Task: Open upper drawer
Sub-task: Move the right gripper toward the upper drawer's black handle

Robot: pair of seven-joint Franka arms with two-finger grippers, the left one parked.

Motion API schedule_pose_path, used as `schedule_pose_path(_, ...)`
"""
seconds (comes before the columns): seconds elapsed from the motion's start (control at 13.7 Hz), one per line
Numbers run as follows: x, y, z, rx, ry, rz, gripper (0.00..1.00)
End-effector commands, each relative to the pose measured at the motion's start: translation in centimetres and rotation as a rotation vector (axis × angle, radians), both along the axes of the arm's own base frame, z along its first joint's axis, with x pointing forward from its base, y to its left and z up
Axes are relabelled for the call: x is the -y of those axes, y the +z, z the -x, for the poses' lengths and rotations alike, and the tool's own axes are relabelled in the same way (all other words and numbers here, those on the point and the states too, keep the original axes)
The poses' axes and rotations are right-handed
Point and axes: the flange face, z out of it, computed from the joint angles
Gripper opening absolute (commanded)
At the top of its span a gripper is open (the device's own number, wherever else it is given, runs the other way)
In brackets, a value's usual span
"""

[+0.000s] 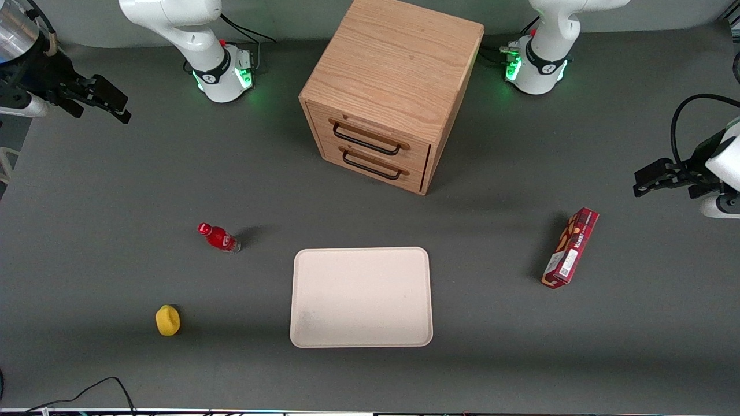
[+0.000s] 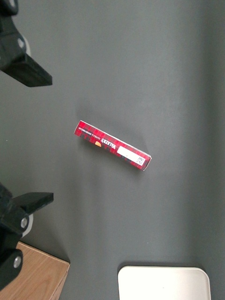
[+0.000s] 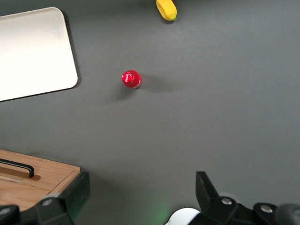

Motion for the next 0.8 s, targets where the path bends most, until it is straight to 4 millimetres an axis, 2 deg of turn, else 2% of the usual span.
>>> schedule_pose_path(0.0, 0.7, 0.2, -0.1, -0.024, 0.005, -0.024, 1.00)
schedule_pose_path(0.22, 0.4, 0.5, -0.3, -0.021, 0.010, -0.025, 1.00)
schedule_pose_path(0.37, -0.1, -0.1, -0.7, -0.038, 0.044, -0.031, 1.00)
schedule_pose_path(0.51, -1.3, 0.4, -0.6, -0.030, 0.181, -0.106, 1.00)
schedule_pose_path(0.59, -1.9, 0.0, -1.0, -0.035, 0.258, -0.163, 1.00)
schedule_pose_path(0.73, -3.6, -0.9, -2.7, -0.042, 0.386, -0.262, 1.00)
